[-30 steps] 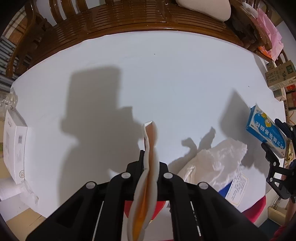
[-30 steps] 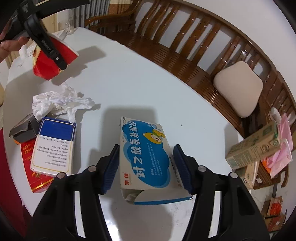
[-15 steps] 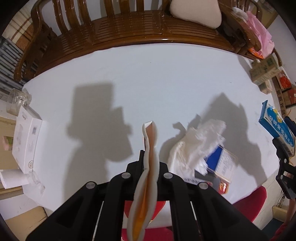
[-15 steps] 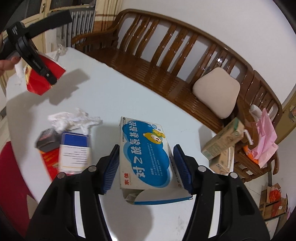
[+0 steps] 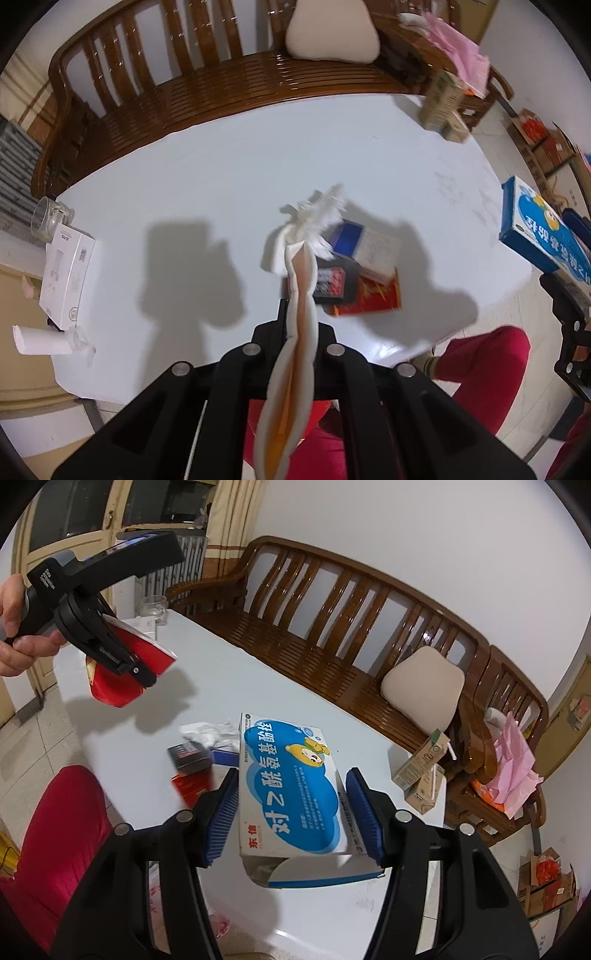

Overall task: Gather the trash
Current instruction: 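Lift the red cup with the left tool while the right tool lifts the medicine box toward the bag, then lower the red cup and medicine box into the white plastic bag with both tools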

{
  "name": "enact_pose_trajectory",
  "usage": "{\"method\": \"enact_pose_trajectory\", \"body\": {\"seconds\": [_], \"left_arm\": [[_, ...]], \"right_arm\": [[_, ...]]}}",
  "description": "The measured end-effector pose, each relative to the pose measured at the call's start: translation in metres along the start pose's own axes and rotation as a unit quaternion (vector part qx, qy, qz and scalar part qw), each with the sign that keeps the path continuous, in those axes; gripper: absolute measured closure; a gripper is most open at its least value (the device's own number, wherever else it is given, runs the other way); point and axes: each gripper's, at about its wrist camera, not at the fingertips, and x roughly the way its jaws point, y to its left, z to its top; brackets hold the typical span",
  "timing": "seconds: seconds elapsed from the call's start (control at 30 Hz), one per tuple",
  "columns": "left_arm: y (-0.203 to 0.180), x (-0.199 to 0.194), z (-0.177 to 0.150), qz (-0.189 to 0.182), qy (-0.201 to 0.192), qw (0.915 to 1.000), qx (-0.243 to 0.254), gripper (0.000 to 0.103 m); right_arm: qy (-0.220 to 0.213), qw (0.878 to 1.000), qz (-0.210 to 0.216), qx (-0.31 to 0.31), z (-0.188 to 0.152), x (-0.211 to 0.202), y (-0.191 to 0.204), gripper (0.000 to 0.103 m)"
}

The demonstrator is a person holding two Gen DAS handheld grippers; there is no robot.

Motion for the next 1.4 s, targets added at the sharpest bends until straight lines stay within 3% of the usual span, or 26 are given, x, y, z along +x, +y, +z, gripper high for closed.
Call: {"method": "enact_pose_trajectory", "body": {"seconds": [0.17, 0.5, 0.97, 1.4], "left_arm": [[-0.023, -0.008, -0.031, -0.002, -0.004, 0.9998, 0.019, 0.097], [-0.062, 0.004, -0.085, -0.026, 0.0, 0.9984, 0.051, 0.097], [-0.1, 0.059, -0.144, -0.052, 0.041, 0.995, 0.075, 0.097], [-0.129, 0.132, -0.184, -0.073, 0.091, 0.9896, 0.084, 0.097]], "right_arm": [[-0.003, 1.0, 0.001, -0.004, -0.013, -0.034, 0.02, 0.045], [0.016, 1.0, 0.0, -0.006, -0.055, -0.057, 0.05, 0.045], [0.039, 0.999, 0.024, -0.024, -0.112, -0.074, 0.107, 0.045], [0.098, 0.993, 0.059, -0.019, -0.174, -0.048, 0.15, 0.045]]}}
